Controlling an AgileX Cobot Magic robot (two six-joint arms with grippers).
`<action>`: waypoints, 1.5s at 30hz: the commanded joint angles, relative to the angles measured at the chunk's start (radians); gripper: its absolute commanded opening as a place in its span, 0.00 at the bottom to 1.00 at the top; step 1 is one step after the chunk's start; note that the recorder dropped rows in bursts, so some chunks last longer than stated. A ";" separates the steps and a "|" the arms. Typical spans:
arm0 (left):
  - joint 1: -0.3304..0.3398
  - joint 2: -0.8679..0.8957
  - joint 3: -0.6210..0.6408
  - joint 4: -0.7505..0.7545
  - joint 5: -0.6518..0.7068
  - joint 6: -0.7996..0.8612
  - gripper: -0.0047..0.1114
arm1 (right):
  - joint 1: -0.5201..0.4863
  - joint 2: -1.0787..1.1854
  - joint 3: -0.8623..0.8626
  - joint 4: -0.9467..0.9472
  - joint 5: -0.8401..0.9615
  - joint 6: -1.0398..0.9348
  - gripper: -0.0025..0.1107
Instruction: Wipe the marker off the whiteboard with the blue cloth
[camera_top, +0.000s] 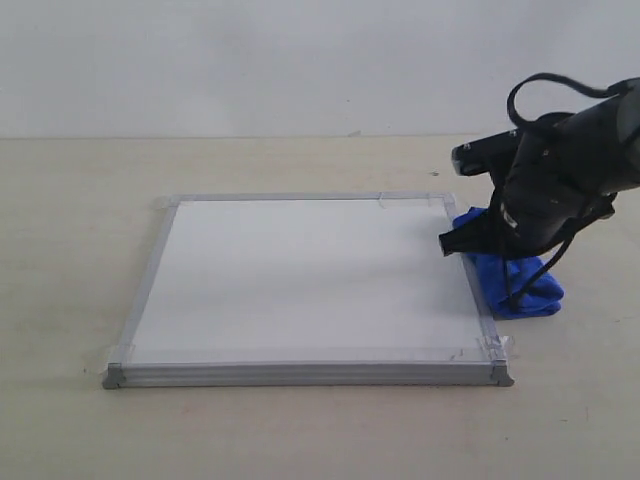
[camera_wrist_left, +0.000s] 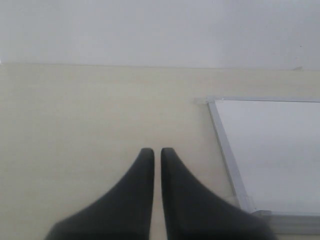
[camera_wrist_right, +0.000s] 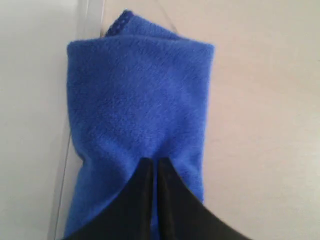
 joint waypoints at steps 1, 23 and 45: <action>0.001 -0.003 0.004 0.003 -0.002 -0.007 0.08 | -0.001 -0.143 0.004 0.003 0.032 -0.059 0.02; 0.001 -0.003 0.004 0.003 -0.002 -0.007 0.08 | -0.001 -0.642 0.004 0.392 0.180 -0.489 0.02; 0.001 -0.003 0.004 0.003 -0.004 -0.007 0.08 | -0.001 -1.111 0.004 0.664 0.377 -0.499 0.02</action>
